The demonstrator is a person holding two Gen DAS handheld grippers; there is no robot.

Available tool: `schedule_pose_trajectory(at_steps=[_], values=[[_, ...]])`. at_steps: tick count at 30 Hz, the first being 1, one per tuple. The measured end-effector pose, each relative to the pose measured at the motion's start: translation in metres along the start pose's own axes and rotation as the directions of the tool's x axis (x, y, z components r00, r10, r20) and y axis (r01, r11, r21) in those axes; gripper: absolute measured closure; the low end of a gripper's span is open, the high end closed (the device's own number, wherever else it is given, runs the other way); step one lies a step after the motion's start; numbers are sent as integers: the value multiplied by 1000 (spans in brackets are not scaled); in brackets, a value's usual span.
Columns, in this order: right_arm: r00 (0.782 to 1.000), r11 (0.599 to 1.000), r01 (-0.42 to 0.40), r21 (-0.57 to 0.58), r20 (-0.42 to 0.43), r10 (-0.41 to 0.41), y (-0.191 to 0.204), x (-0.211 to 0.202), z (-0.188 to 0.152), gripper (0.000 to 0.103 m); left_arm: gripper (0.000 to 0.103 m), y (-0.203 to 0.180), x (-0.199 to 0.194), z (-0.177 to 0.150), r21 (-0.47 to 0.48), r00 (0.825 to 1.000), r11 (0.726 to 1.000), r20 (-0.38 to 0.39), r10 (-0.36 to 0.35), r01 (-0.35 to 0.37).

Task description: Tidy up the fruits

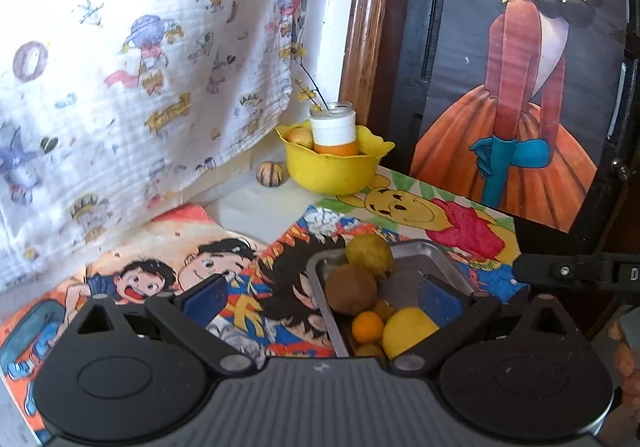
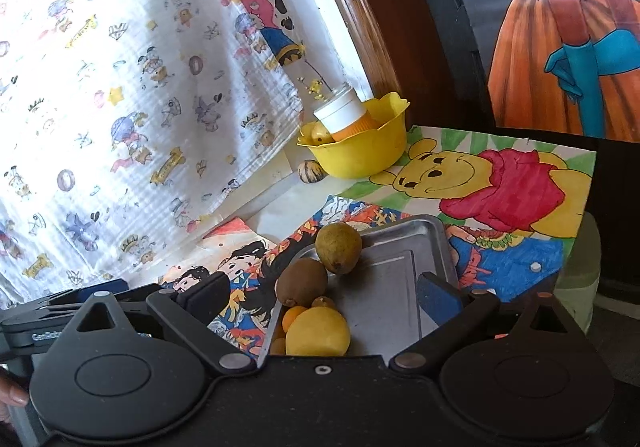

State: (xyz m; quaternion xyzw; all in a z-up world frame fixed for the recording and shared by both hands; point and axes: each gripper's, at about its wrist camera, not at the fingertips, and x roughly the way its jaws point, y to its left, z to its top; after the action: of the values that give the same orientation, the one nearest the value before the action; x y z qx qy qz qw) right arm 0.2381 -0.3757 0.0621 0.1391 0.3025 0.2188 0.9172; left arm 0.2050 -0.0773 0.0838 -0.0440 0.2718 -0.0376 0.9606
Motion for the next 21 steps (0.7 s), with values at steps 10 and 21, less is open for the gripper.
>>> schedule_pose_trajectory(at_steps=[10,21], values=[[996,994,46,-99,83,-37,21,-19,-31,1,0,1,-22,-22,-4,998,1000,54,29,-29],[981,984,102,-145,181,-75,39,-38,-54,1,0,12,-32,-40,-23,996,998,71,61,-59]])
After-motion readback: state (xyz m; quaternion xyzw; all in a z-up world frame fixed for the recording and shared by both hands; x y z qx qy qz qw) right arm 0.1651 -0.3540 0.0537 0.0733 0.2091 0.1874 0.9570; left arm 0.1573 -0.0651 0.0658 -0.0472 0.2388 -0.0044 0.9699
